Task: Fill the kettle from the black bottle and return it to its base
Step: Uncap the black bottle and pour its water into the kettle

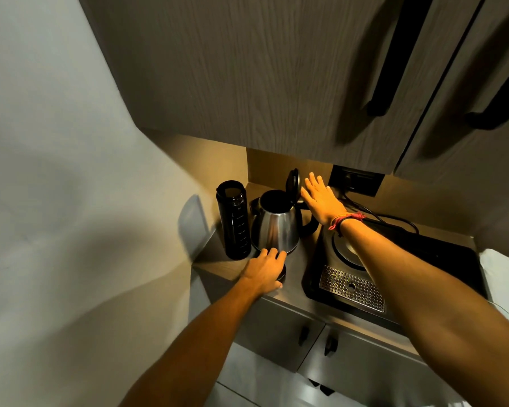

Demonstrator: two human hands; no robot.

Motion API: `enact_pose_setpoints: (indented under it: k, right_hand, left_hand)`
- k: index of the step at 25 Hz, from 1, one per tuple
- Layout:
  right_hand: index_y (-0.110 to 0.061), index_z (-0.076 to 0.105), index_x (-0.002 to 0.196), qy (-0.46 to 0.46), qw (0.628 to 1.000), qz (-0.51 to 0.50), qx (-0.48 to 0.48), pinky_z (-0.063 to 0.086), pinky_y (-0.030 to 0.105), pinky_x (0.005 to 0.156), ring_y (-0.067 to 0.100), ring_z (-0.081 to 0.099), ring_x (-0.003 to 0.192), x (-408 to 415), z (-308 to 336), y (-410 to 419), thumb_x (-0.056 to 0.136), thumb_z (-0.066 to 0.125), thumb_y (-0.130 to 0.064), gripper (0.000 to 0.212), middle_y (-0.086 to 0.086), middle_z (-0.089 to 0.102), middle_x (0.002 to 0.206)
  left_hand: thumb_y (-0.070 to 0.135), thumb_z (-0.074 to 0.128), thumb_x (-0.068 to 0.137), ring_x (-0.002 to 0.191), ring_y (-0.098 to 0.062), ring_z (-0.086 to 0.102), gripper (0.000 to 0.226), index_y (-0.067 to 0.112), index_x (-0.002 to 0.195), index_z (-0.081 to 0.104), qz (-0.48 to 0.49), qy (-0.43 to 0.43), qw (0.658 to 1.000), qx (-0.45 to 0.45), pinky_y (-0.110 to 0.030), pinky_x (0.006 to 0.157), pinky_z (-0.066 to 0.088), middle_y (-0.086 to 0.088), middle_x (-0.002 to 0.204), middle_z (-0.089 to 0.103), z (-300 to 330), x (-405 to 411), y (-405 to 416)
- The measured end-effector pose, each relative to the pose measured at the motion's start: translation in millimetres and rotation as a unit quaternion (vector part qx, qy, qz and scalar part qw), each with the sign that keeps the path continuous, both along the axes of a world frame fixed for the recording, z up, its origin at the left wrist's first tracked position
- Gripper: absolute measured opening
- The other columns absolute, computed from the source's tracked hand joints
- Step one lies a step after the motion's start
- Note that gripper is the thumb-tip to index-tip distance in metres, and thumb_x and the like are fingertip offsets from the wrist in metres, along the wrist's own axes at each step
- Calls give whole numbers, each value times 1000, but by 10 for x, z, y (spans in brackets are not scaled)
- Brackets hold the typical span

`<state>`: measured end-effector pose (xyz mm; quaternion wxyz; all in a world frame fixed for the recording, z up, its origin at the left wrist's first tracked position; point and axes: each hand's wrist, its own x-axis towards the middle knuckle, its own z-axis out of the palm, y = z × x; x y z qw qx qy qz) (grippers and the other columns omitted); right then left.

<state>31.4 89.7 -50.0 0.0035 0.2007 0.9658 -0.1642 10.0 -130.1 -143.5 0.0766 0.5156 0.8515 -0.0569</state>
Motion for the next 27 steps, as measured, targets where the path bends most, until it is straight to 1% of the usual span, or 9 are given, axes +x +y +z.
enact_pose_setpoints:
  k: [3, 6, 10, 12, 14, 16, 17, 22, 27]
  right_hand:
    - [-11, 5, 154, -7, 1000, 12, 8, 7, 53, 122, 34, -8, 150, -2, 3, 27, 104, 28, -26, 56, 15, -7, 163]
    - [-10, 4, 154, -3, 1000, 4, -2, 6, 52, 122, 32, -8, 150, -2, 12, 23, 105, 27, -28, 57, 14, -7, 163]
    - [-10, 3, 154, -4, 1000, 5, -3, 6, 52, 122, 31, -8, 150, 8, 7, 2, 105, 27, -28, 57, 13, -8, 163]
    - [-10, 3, 154, 0, 1000, 1, -10, 5, 51, 122, 30, -8, 151, 11, 21, -15, 105, 25, -29, 57, 12, -9, 163]
    - [-10, 2, 154, 2, 1000, 2, -12, 5, 51, 122, 31, -9, 151, 9, 28, -29, 105, 24, -30, 57, 12, -8, 163]
    - [-10, 2, 154, 8, 1000, 0, -17, 4, 51, 122, 30, -9, 151, 10, 25, -44, 105, 23, -32, 58, 12, -8, 163]
    - [-10, 2, 154, 9, 1000, -1, -19, 5, 52, 122, 30, -9, 151, 11, 26, -41, 105, 23, -33, 58, 12, -8, 163]
    - [-10, 10, 154, 24, 999, -14, -18, 9, 54, 121, 31, -4, 151, -11, 72, -45, 104, 23, -36, 58, 12, -3, 164]
    - [-9, 13, 153, 30, 999, -32, -28, 11, 54, 122, 30, -1, 151, -2, 63, -67, 104, 21, -39, 58, 12, 0, 164]
  left_hand:
    - [51, 75, 78, 119, -32, 52, 82, 9, 137, 38, -32, 43, 998, 23, -43, 84, 52, -13, 130, 51, 54, 5, -39]
    - [60, 62, 85, 121, -30, 51, 70, 8, 130, 47, -111, 141, 966, 186, -43, 97, 45, -13, 129, 54, 339, -152, -139]
    - [65, 56, 86, 124, -26, 45, 71, 13, 133, 46, 48, 198, 878, 434, -42, 105, 37, -10, 135, 47, 951, -650, -304]
    - [68, 66, 76, 125, -22, 46, 83, 16, 136, 42, 198, 104, 843, 489, -37, 102, 41, -7, 137, 47, 1080, -843, -426]
    - [56, 84, 65, 127, -23, 48, 100, 18, 143, 34, 299, -128, 794, 514, -36, 101, 46, -7, 141, 47, 1036, -923, -488]
    - [36, 95, 59, 128, -26, 51, 109, 17, 146, 31, 337, -323, 743, 479, -41, 105, 45, -8, 141, 50, 905, -904, -489]
    - [28, 96, 58, 127, -27, 53, 106, 17, 144, 35, 344, -365, 732, 461, -44, 106, 45, -8, 138, 55, 835, -881, -457]
    - [13, 92, 62, 113, -25, 63, 79, 16, 131, 53, 372, -305, 711, 512, -26, 86, 48, -7, 121, 67, 686, -746, -280]
    - [25, 89, 65, 111, -26, 61, 76, 14, 130, 50, 313, -217, 798, 467, -41, 92, 54, -8, 122, 62, 715, -725, -237]
